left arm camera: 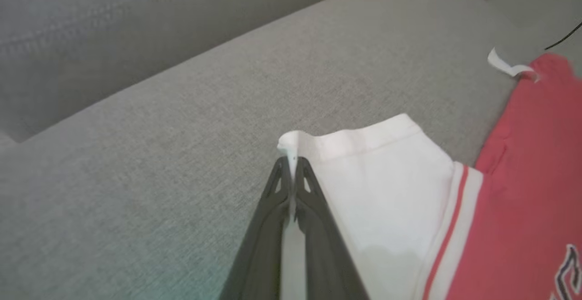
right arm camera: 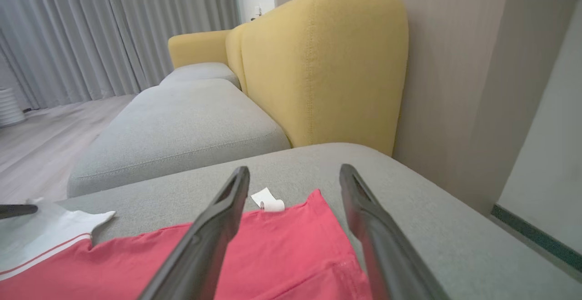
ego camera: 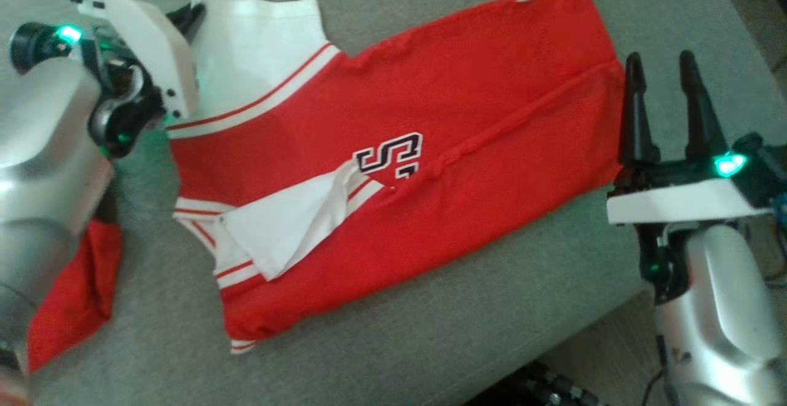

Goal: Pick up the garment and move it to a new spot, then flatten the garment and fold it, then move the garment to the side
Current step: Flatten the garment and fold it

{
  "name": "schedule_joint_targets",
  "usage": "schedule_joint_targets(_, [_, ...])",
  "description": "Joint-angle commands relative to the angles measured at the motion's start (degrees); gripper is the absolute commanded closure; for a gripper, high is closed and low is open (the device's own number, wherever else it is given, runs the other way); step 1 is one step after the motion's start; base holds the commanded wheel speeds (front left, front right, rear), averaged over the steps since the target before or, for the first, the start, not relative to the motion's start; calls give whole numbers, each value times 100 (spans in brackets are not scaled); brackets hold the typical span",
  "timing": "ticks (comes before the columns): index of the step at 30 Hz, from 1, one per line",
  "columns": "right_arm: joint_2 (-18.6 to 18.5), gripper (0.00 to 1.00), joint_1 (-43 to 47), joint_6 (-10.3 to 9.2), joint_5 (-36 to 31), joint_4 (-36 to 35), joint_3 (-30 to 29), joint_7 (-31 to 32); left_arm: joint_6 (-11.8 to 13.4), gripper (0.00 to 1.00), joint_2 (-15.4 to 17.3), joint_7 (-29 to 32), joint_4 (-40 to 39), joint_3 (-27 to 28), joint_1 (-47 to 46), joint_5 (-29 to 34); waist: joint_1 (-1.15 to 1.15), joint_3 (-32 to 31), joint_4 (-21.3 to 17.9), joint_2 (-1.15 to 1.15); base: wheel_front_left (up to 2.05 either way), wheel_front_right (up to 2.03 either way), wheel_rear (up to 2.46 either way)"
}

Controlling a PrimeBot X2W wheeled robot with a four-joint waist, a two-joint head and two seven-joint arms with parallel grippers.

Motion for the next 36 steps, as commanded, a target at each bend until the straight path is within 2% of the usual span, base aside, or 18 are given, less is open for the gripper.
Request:
schedule_joint_targets(1, [-101, 0, -221, -4, -111, -153, 41, 95, -32, 100, 91, -228, -196, 186, -205, 17, 0, -153, 215, 0, 0, 0, 0])
schedule_joint_targets(8, [-749, 0, -648, -4, -445, -22, -157, 929, -33, 100, -174, -1359, -720, 28, -128, 277, 0, -489, 949, 0, 0, 0, 0])
schedule_joint_targets(14, [-1230, 0, -988, -4, -512, 422, -231, 1671, 21, 100, -245, -1724, -1319, -76, 143, 405, 0, -673, 1439, 0, 0, 0, 0])
schedule_joint_targets(19, [-1551, 0, -1374, -4, -671, 1257, -525, 2468, 241, 100, -130, -1735, -2122, -171, 456, 457, 0, -675, 1810, 0, 0, 0, 0])
schedule_joint_targets(24, [-1728, 0, -1861, -4, -1027, 2177, -979, 2868, 455, 100, -73, -1622, -2840, -294, 643, 518, 0, -538, 2060, 0, 0, 0, 0])
schedule_joint_targets(31, [-1793, 0, -2460, -4, -1458, 3242, -1291, 2988, 639, 100, -55, -1459, -3435, -385, 658, 586, 0, -254, 2229, 0, 0, 0, 0])
schedule_joint_targets(36, [-1762, 0, -2756, -4, -1720, 3759, -1392, 2834, 673, 100, -20, -1444, -3587, -360, 612, 590, 0, -73, 2259, 0, 0, 0, 0])
